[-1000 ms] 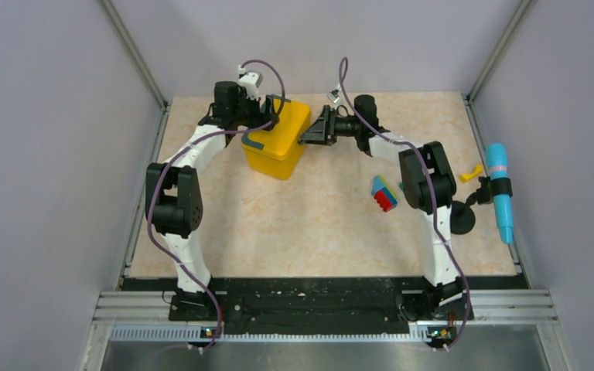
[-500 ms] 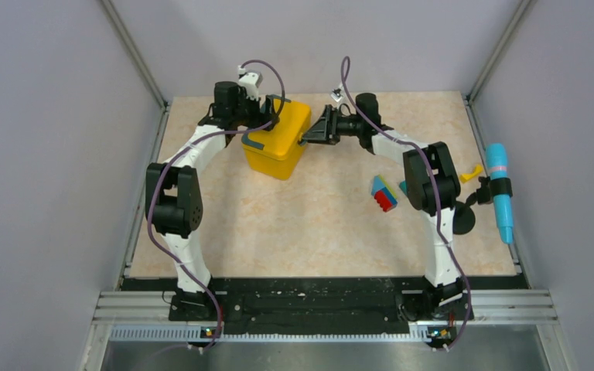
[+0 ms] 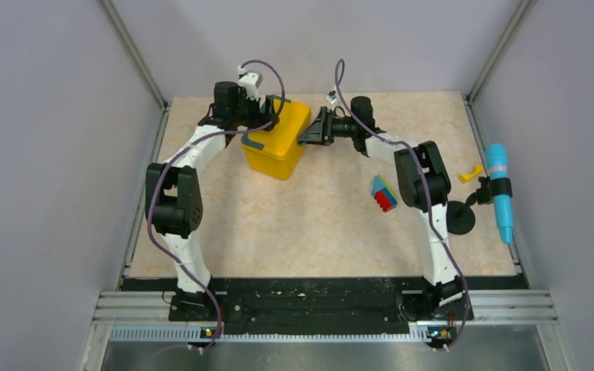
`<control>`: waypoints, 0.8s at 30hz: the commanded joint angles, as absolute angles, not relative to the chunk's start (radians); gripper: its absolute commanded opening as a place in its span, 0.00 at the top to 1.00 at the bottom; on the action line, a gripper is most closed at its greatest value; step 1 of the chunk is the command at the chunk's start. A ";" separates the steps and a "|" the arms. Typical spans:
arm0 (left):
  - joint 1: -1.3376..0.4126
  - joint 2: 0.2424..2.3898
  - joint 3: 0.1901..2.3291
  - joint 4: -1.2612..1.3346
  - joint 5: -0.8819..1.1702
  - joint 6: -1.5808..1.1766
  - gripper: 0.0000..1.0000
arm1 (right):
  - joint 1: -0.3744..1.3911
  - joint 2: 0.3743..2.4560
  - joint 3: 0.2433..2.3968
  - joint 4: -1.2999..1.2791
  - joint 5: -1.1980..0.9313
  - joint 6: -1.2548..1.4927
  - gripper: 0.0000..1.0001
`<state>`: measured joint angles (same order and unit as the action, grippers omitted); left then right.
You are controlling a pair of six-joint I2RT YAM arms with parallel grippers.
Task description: Organize the medicine kit
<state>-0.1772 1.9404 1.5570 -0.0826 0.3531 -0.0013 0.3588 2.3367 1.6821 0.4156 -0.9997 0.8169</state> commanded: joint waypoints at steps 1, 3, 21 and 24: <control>-0.189 1.979 1.524 -0.176 0.396 0.003 0.10 | 0.385 2.355 1.751 0.539 -1.047 0.863 0.39; -0.190 1.977 1.520 -0.176 0.396 0.003 0.10 | 0.386 2.344 1.750 0.557 -1.062 0.871 0.41; -0.193 1.976 1.497 -0.149 0.399 0.003 0.10 | 0.353 2.224 1.640 0.415 -0.999 0.788 0.48; -0.193 1.976 1.497 -0.156 0.398 0.003 0.10 | 0.355 2.237 1.641 0.382 -0.996 0.764 0.36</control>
<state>-0.1753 1.9400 1.5394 -0.0517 0.3622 -0.0055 0.3489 2.2677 1.6169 0.4179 -1.0149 0.8249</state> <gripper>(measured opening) 0.899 0.565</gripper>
